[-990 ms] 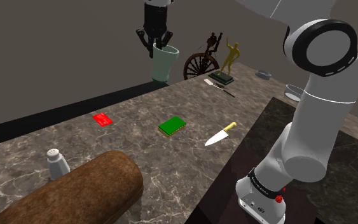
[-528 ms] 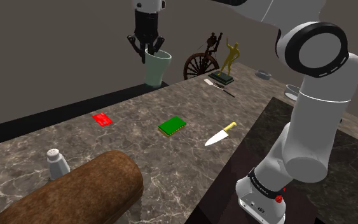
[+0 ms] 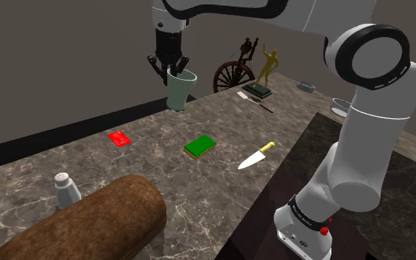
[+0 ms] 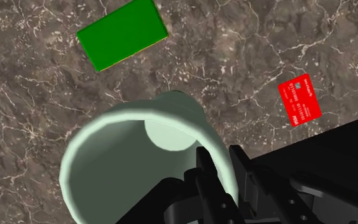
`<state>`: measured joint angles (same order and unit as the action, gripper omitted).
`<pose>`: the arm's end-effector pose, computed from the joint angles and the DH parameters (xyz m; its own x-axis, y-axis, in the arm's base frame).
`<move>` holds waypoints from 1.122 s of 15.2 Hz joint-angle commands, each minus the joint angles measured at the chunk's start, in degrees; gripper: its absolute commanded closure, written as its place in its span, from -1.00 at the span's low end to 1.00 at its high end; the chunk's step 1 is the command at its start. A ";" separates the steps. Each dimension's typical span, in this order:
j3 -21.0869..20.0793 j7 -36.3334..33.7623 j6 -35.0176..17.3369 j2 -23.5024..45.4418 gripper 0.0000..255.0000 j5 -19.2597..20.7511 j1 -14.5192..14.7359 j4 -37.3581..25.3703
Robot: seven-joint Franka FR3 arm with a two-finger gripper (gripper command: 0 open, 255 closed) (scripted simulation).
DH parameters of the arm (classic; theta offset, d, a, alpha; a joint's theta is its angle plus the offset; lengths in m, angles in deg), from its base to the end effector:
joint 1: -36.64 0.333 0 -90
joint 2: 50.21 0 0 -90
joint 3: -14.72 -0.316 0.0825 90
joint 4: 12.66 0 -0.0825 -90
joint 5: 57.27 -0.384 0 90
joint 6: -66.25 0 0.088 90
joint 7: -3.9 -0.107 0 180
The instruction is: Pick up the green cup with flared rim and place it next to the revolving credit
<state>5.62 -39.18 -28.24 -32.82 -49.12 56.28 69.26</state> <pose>0.5774 0.2853 0.5176 0.9717 -0.2361 0.0047 -0.2349 -0.9642 0.1230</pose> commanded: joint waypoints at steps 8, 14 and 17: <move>0.08 -0.71 -6.88 0.24 1.00 0.17 -0.20 6.62; 0.17 -1.20 -11.20 0.91 1.00 0.42 -0.29 10.30; 0.23 -1.45 -13.29 1.40 1.00 0.58 -0.31 11.92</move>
<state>5.83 -40.53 -40.74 -31.42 -48.58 55.99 80.45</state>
